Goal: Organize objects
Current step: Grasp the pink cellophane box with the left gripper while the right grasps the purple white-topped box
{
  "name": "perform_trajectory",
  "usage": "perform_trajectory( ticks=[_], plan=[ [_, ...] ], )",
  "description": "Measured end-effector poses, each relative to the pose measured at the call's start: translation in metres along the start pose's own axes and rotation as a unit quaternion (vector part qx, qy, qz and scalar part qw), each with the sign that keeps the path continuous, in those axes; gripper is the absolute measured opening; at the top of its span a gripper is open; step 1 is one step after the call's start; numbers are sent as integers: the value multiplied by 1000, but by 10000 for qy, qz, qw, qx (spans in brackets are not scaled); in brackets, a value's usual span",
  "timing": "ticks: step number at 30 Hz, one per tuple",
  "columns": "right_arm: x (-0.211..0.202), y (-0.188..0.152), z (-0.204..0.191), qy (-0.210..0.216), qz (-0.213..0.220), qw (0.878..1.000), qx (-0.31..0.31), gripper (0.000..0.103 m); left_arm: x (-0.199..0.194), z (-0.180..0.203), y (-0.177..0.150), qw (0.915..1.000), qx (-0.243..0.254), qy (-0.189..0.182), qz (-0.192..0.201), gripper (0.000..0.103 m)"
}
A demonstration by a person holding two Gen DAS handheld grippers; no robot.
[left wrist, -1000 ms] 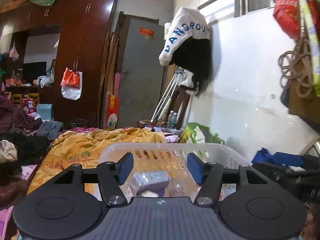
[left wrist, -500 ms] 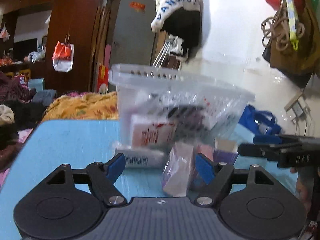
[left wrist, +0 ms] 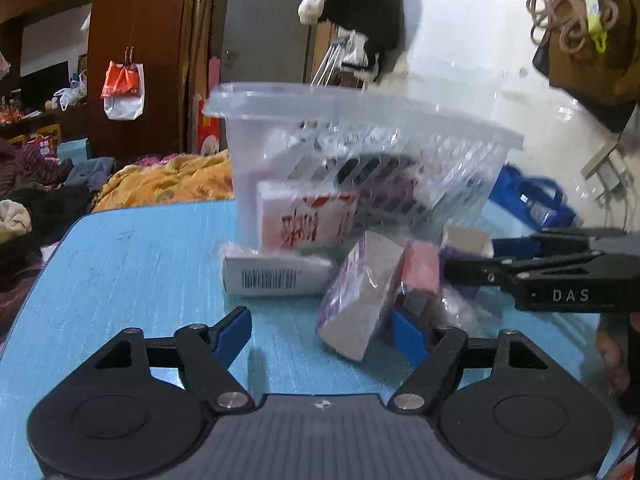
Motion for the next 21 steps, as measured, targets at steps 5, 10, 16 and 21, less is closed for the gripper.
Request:
perform_trajectory(
  ticks=[5,10,16,21],
  plan=[
    [-9,0,-3,-51,217,9997,-126,48,-1,5,4,9997,-59,-158,151,78],
    [-15,2,2,-63,434,9990,27,48,9,4,8,9999,-61,-7,96,68],
    [-16,3,5,0,488,9987,166,48,9,6,9,9998,-73,-128,132,40],
    [-18,3,5,-6,566,9983,157,47,-1,7,9,9988,-42,-202,452,39]
  ],
)
Point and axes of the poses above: each gripper's, at about its wrist camera, not at the fingertips, and x roughly the way its jaws point, z to its right, y to its top, the point moved 3 cm from there along x, roughly the way its jaws point, and after that the axes turned 7 degrees about z, right-handed, at the moved point
